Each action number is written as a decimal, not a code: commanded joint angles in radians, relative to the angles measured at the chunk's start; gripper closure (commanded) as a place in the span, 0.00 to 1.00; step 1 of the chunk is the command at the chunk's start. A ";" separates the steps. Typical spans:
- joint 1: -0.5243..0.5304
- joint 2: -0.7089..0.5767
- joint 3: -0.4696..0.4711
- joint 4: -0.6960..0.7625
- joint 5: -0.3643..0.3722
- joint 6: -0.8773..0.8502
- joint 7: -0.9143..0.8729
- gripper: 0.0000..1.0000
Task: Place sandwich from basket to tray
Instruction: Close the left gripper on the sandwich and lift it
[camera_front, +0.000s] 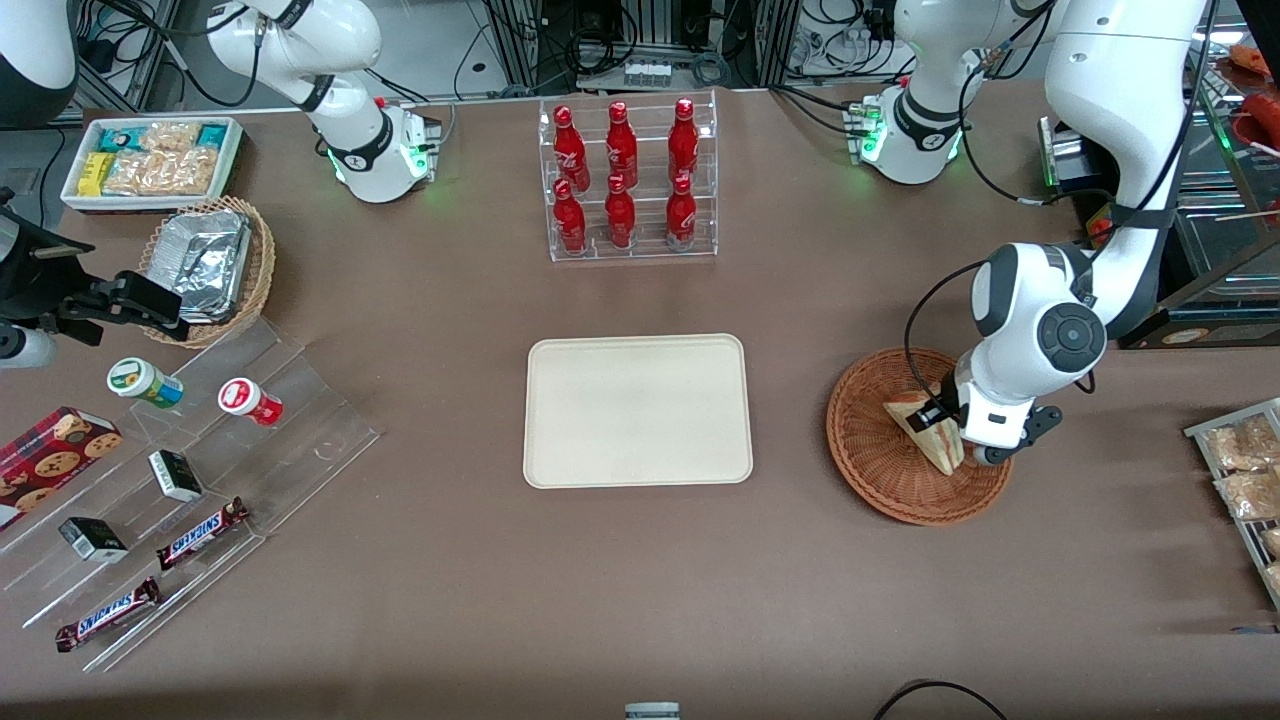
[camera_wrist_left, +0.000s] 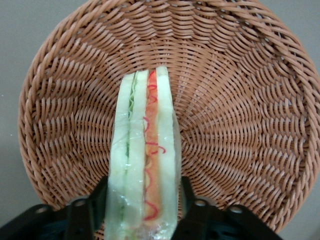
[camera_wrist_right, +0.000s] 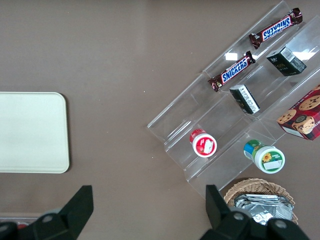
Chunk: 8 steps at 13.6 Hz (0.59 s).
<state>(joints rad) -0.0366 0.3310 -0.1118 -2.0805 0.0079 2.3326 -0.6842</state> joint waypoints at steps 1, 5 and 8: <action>0.001 0.007 -0.016 0.008 0.001 -0.001 -0.014 0.86; 0.003 0.000 -0.017 0.010 0.003 -0.012 -0.012 1.00; 0.001 -0.004 -0.020 0.026 0.012 -0.041 -0.006 1.00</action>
<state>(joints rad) -0.0366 0.3310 -0.1242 -2.0786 0.0084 2.3282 -0.6873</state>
